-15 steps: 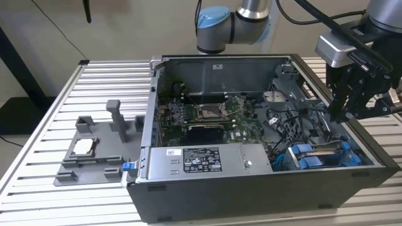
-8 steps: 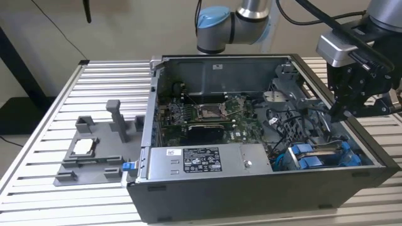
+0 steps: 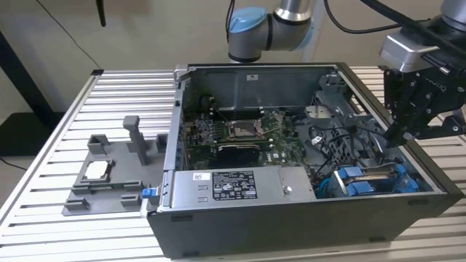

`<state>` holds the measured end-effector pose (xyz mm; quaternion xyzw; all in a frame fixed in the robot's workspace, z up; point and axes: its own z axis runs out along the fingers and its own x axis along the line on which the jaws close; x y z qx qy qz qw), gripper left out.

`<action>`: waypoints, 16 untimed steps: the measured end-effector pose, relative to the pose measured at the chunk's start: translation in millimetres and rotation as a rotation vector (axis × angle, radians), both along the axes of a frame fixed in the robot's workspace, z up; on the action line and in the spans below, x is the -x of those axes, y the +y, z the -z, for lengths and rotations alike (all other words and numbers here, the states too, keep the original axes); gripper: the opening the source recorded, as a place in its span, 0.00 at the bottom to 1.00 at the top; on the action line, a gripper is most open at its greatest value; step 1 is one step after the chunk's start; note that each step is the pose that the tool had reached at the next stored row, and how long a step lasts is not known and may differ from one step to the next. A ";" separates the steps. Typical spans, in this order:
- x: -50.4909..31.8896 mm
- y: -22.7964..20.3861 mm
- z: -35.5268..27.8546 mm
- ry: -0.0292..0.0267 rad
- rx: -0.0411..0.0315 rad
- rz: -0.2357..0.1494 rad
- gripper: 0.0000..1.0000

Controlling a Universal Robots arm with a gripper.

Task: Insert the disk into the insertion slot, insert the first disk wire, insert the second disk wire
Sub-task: 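Insert the first disk wire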

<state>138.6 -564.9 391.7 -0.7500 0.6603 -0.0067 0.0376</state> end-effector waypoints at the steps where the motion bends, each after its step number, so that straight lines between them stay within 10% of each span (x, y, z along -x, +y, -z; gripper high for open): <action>1: -1.4 0.0 0.5 0.0049 0.0008 0.000 0.19; 16: -6.0 0.6 17.9 0.0349 0.0043 0.087 0.19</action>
